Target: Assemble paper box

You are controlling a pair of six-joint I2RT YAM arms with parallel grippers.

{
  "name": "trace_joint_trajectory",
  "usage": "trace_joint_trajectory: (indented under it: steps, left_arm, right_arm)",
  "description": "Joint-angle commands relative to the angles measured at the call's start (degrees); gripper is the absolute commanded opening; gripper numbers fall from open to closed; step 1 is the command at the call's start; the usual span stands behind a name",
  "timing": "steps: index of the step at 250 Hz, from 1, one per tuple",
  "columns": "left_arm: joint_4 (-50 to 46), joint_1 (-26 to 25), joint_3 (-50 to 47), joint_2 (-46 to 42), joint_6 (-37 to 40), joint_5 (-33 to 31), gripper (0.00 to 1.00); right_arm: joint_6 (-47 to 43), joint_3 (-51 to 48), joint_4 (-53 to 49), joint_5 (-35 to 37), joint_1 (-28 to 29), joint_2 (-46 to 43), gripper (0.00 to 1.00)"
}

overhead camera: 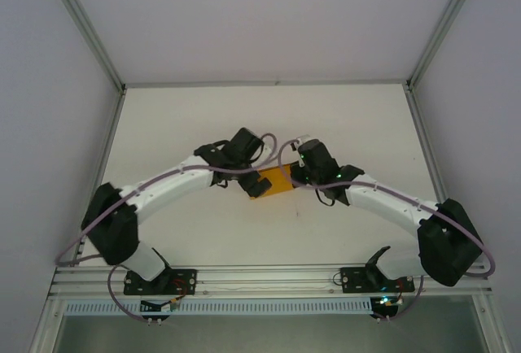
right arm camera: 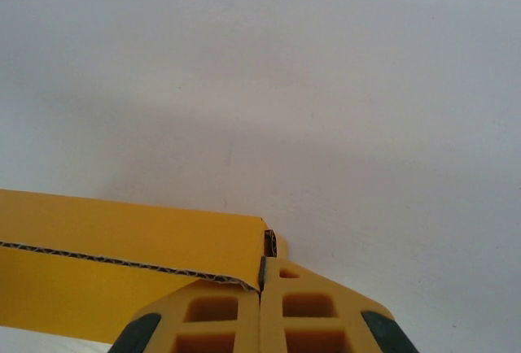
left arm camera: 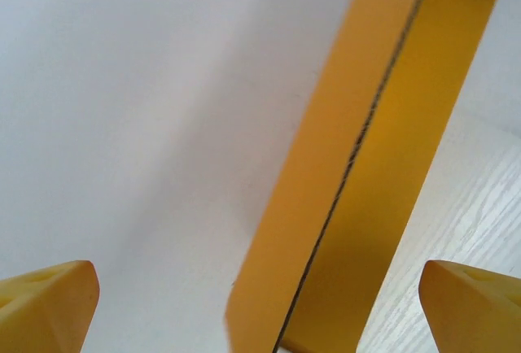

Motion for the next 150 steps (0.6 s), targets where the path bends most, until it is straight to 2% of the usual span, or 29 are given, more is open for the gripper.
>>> trace_joint_trajectory:
  steps: [1,22,53,82,114,132,150]
  left_arm:
    - [0.1,1.4,-2.7,-4.5,-10.2,-4.9,0.95]
    - [-1.2,1.6,-4.4,-6.0,-12.8,-2.1,0.77]
    - [-0.8,1.5,-6.0,-6.1,-12.1,4.8,0.58]
    - [-1.5,1.5,-5.2,-4.2,-13.1,2.9,0.43]
    - [-2.7,1.5,-3.3,-2.1,-15.2,1.9,0.11]
    - [-2.5,1.6,-2.4,-1.7,-18.1,1.8,0.0]
    - [-3.6,1.5,-1.0,-0.9,-22.8,2.6,0.0]
  right_arm:
    - [1.9,-0.2,-4.7,0.6,0.9,0.7,0.0]
    - [2.6,-0.2,-4.8,0.4,1.0,0.3,0.0]
    - [2.6,0.2,-5.2,0.2,1.0,0.4,0.0]
    - [2.8,0.7,-5.9,0.4,1.0,0.3,0.0]
    - [3.0,0.6,-5.8,-0.9,1.1,0.3,0.0]
    - [3.4,0.8,-6.4,-0.8,1.2,0.5,0.0]
    - [3.9,1.0,-7.0,-0.1,1.4,0.7,0.0]
